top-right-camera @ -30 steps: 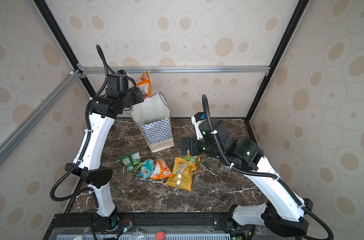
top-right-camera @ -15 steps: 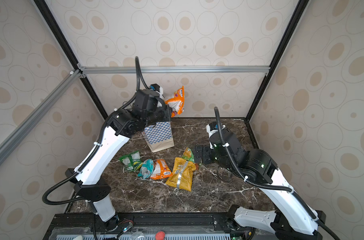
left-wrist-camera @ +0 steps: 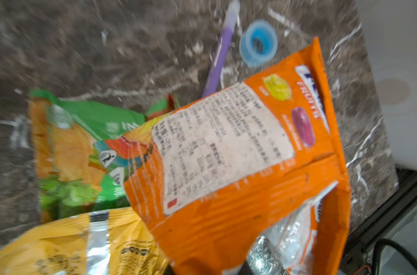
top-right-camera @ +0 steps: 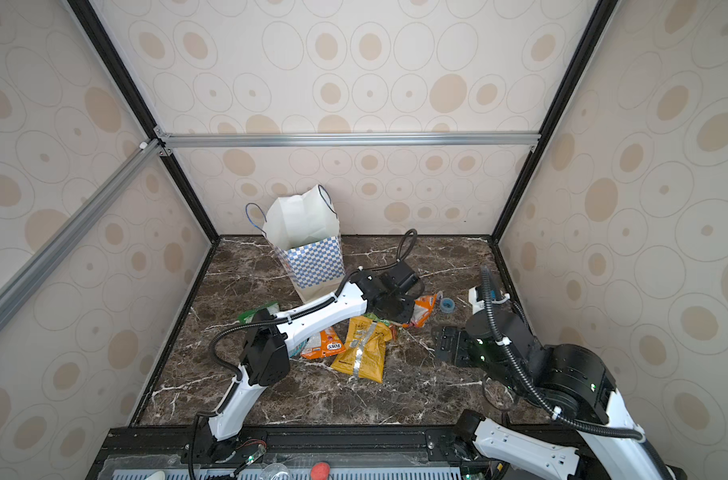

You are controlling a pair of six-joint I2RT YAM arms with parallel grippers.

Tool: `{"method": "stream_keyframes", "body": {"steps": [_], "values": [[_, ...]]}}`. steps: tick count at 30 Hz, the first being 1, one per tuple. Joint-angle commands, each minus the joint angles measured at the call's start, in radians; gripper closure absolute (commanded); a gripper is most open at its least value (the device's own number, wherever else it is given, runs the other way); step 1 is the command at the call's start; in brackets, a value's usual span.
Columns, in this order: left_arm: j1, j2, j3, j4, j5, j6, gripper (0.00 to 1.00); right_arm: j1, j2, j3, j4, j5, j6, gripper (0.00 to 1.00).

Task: Take the snacks out of the paper bag
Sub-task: Place the snack at the middle-right of the table.

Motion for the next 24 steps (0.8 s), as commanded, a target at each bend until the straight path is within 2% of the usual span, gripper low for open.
{"method": "stream_keyframes", "body": {"steps": [1,5,17,24], "values": [[-0.026,0.005,0.007,0.047,0.047,0.018,1.00,0.008,-0.017,-0.038,-0.098,-0.043,0.101,0.00],[-0.031,0.071,0.021,0.055,0.021,0.029,0.99,0.009,-0.036,-0.064,-0.118,-0.096,0.137,0.00],[-0.034,0.127,0.053,0.064,-0.017,0.025,0.63,0.007,-0.032,-0.056,-0.166,-0.113,0.076,0.00],[-0.034,0.105,0.137,0.029,-0.046,0.018,0.49,0.007,0.012,-0.023,-0.154,-0.080,-0.019,0.00]]}}
